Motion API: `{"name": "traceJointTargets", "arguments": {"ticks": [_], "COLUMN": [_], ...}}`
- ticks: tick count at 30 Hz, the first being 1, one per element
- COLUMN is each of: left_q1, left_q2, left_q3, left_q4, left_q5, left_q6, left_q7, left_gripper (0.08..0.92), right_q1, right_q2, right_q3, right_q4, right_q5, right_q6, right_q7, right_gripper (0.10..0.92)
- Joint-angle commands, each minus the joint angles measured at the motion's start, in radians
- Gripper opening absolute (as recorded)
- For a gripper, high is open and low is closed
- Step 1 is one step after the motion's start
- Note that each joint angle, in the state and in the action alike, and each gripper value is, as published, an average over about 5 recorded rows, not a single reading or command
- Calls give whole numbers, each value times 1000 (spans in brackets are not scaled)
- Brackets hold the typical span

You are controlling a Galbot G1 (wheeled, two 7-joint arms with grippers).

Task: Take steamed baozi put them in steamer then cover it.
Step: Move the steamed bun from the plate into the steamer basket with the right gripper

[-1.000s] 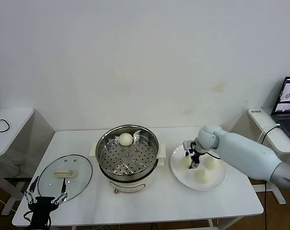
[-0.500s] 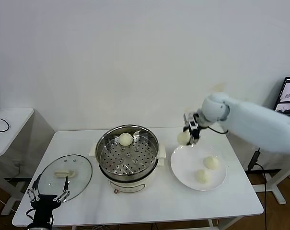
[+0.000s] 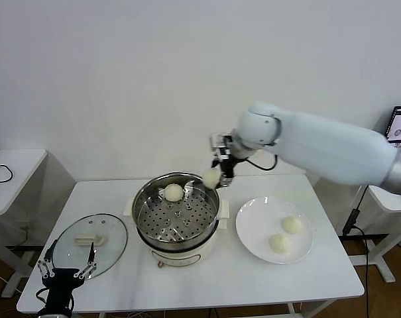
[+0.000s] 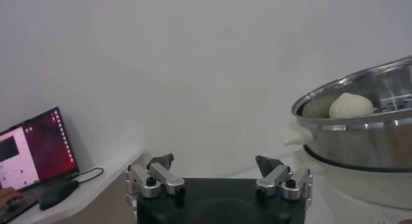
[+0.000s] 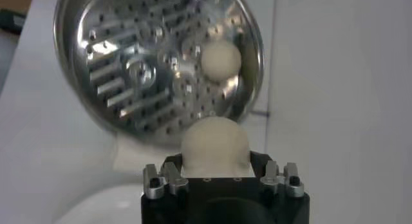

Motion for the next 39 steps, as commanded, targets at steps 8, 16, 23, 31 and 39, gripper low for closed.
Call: {"name": "traceJointTargets", "arguments": {"ticks": [8,16,23,31,39], "left_q1": [3,4,3,2,3], "left_q2": [-9,-9,-8,-7,-6], "left_q3": [-8,-13,-13,-13,-15], "left_q4": [6,12,17,20,14], "left_q5": [25,26,25,25,25], "left_q6": [-1,-2,-4,-6,-6], "left_q7": [-6,-7,-10,-13,-14], "left_gripper": [823,823,823,823,823], "right_q1": [-157,-216,-233,-248,-215], "right_q2": [352,426,464,482,452], "right_q3": [-10,7,13,19,25], "right_q4": [-180,-254,-301,-351,-324], "right_q5": [73,55,40,24,12], "right_q6": [-121,-134,-137,-135,-134], "right_q7": [89,113,123,139,109], "right_gripper": [653,653,653,653,759]}}
